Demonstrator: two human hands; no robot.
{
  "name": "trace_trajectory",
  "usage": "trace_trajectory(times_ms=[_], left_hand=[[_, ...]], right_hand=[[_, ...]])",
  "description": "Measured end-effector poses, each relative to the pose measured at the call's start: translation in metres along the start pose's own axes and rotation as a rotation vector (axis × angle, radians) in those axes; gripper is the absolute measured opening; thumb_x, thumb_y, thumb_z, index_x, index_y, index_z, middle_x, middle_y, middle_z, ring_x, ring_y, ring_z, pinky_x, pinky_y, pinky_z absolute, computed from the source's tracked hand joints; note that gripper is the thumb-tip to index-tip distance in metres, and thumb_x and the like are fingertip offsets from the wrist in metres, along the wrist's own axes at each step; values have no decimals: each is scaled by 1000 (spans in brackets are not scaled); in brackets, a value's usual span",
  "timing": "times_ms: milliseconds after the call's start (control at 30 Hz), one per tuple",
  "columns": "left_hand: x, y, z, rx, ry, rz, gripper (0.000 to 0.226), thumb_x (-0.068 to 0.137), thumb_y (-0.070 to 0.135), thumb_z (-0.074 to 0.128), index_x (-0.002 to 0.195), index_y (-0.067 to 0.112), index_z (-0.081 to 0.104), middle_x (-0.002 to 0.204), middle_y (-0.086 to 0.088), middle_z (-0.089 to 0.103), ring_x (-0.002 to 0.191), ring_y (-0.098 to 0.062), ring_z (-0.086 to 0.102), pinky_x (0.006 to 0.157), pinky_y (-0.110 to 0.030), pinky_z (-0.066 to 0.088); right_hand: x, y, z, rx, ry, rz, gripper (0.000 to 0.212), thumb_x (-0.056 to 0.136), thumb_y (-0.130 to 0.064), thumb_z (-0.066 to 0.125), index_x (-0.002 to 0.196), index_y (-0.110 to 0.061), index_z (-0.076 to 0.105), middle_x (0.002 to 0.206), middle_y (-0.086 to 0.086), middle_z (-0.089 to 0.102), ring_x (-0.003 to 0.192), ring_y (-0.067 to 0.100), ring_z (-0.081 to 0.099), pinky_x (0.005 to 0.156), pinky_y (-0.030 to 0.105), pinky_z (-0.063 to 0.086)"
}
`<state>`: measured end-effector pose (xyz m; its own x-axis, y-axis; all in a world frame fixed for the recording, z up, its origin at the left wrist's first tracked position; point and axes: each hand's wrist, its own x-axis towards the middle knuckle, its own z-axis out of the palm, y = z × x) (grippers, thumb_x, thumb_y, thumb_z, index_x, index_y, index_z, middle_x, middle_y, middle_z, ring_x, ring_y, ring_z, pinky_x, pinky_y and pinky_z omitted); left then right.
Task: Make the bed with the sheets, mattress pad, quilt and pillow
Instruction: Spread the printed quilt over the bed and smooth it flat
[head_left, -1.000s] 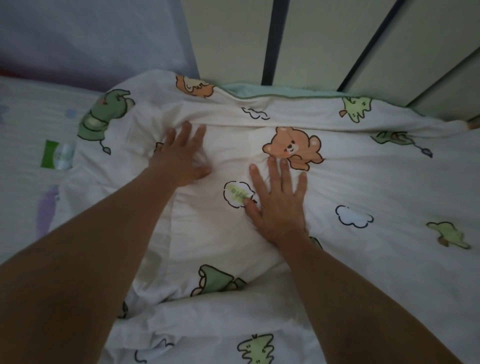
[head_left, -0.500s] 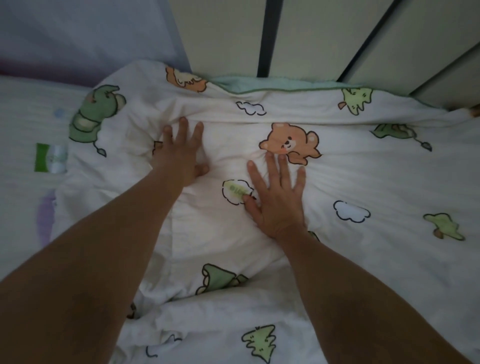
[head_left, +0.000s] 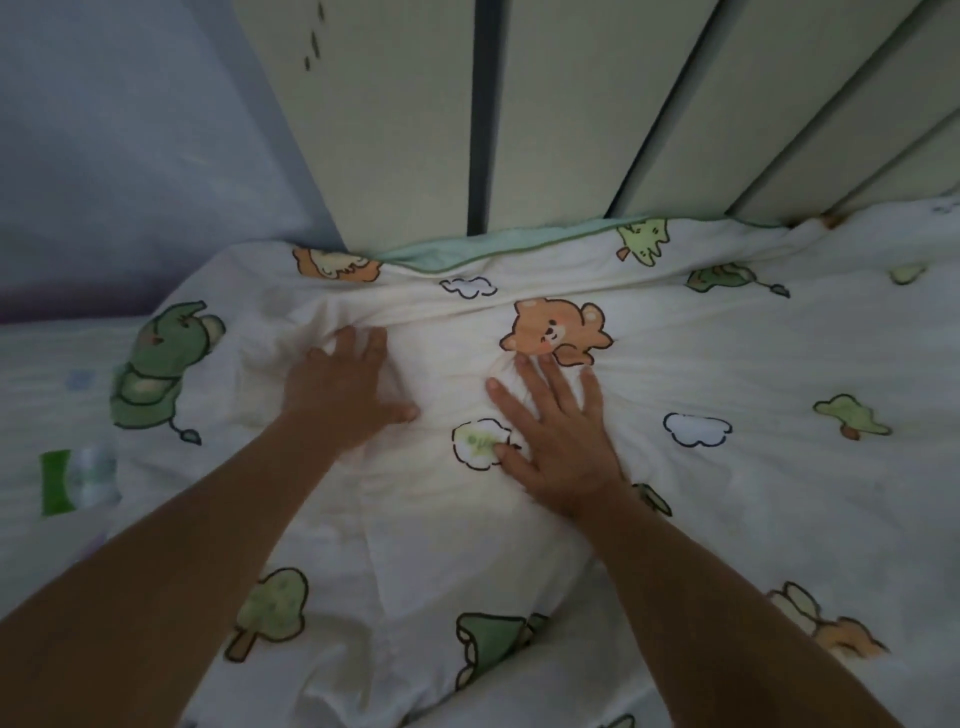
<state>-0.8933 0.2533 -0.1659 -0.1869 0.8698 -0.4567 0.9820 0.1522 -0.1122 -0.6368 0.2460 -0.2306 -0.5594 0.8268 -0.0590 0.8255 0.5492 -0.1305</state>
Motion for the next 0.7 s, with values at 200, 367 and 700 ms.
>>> trace_trajectory(times_ms=[200,367,700], left_hand=[[23,-38,-16,-41,502,236,54,89,50,46,133,18,45,134,-11,46,120,-34,44,101,-50,36],[32,-57,1,-152,68,81,71,78,81,14,139,44,15,147,-3,38,124,-36,46,102,-50,37],[55,-68,-12,-227,-77,-71,78,86,75,15,137,26,46,145,-13,42,134,-31,37,112,-41,18]], right_hand=[[32,20,-44,119,386,175,47,94,-41,28,131,-25,52,141,0,44,132,20,37,103,38,18],[88,37,-63,50,-14,300,43,97,-44,23,112,-22,57,121,4,59,115,22,52,100,42,25],[135,55,-52,174,-283,509,75,86,-77,22,126,-25,58,136,8,54,123,29,50,107,41,34]])
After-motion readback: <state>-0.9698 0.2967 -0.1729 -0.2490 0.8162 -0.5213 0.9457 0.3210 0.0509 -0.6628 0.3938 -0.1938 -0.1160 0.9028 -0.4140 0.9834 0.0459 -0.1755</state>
